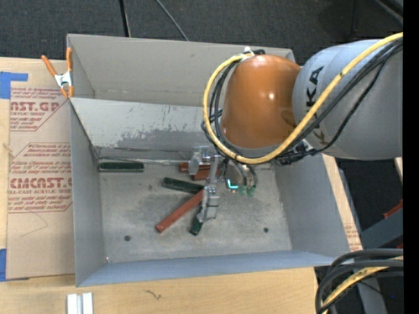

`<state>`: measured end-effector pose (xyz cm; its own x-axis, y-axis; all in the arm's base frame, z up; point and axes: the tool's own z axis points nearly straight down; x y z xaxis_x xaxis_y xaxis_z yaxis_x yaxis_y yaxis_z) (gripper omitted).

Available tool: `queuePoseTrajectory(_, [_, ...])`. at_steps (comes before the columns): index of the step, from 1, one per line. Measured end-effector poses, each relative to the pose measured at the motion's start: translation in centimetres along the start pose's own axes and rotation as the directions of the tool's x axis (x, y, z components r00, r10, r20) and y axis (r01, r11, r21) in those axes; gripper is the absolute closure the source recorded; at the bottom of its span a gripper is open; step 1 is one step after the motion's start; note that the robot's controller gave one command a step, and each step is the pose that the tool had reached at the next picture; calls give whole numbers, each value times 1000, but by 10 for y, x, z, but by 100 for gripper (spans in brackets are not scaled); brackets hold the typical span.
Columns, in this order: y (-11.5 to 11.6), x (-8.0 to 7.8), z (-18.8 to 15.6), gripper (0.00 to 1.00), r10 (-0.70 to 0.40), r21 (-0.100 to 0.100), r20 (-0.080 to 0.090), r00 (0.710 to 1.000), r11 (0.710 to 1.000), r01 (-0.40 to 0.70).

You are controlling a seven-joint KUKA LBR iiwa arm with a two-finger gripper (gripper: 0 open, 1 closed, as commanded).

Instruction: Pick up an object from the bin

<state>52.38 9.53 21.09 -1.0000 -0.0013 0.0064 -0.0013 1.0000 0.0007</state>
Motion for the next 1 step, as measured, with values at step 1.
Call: queuePoseTrajectory(1, [4, -18, 143, 0, -364, 1, 1, 932, 932, 364])
